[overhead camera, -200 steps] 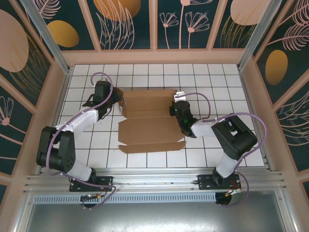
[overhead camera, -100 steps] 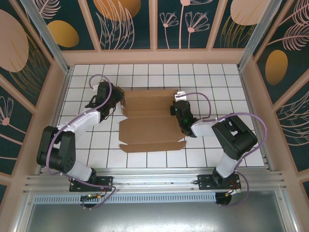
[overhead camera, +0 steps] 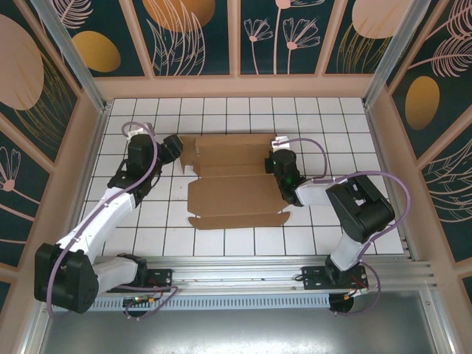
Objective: Fold the paper box
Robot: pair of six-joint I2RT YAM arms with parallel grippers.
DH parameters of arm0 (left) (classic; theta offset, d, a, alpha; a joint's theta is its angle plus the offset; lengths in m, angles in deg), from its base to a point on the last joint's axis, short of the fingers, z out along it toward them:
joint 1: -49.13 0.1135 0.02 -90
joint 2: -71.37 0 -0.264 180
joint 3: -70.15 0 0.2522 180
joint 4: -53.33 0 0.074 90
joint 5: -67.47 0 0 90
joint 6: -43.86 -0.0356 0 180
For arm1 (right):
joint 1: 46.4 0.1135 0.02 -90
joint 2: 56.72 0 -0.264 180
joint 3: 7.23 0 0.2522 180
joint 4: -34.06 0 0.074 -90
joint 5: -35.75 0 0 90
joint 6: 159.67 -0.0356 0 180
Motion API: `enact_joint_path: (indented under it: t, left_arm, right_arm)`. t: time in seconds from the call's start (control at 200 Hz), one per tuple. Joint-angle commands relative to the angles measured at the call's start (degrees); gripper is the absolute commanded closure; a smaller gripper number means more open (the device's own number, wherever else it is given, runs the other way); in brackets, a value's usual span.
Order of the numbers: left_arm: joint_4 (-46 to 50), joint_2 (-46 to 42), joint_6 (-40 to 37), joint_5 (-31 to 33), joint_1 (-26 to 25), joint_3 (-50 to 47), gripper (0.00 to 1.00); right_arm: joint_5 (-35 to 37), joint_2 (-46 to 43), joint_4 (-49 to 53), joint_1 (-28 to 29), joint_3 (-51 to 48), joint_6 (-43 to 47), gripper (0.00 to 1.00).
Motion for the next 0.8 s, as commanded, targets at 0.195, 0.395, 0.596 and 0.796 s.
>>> enact_joint_path:
  t: [0.195,0.395,0.596,0.796]
  left_arm:
    - [-5.1,19.5,-4.8,-6.1,7.4,13.1,0.33]
    - [-5.7,33.2,-5.5,-18.8,8.5,20.8,0.35]
    - [-16.2,29.5,0.6,-28.5,8.5,10.1,0.39]
    - [-26.7,24.2,10.2,-29.2,8.4,-3.4,0.42]
  right_arm:
    - [-2.0,-1.9,2.0,0.0,0.3,1.3,1.0]
    - [-1.8,-2.2,2.5,0.2,-0.2,0.9,1.0]
    - [-0.8,-1.4,1.6,-0.1,0.1,0.0,1.0]
    - [-0.2,0.2,1.3,-0.2,0.9,-1.4,1.0]
